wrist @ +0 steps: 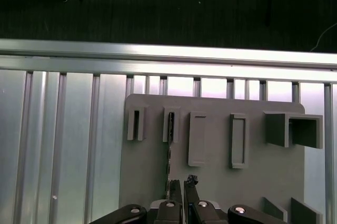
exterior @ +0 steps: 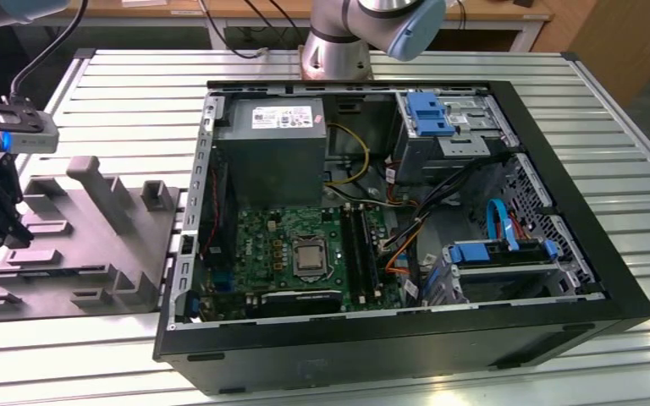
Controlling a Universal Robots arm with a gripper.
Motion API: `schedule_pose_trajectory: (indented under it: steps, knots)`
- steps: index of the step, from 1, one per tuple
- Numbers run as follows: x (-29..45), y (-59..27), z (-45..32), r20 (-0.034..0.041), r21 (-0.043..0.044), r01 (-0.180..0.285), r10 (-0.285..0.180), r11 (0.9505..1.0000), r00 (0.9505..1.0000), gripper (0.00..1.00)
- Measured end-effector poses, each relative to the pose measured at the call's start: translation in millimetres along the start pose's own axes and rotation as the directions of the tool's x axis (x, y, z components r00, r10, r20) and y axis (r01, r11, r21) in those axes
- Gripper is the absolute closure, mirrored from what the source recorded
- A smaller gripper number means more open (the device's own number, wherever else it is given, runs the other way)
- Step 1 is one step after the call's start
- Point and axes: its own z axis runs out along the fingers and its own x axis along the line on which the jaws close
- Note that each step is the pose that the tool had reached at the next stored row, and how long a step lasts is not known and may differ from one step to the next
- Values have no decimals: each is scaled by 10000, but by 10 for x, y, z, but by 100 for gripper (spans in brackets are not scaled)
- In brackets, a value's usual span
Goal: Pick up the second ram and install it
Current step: 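Pick up the second ram and move it above second insertion slot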
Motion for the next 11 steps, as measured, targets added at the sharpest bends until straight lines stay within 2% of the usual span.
schedule_pose_trajectory:
  steps: [11]
  knots:
    - [0,0,0,0,0,-2,2,10000,10000,82]
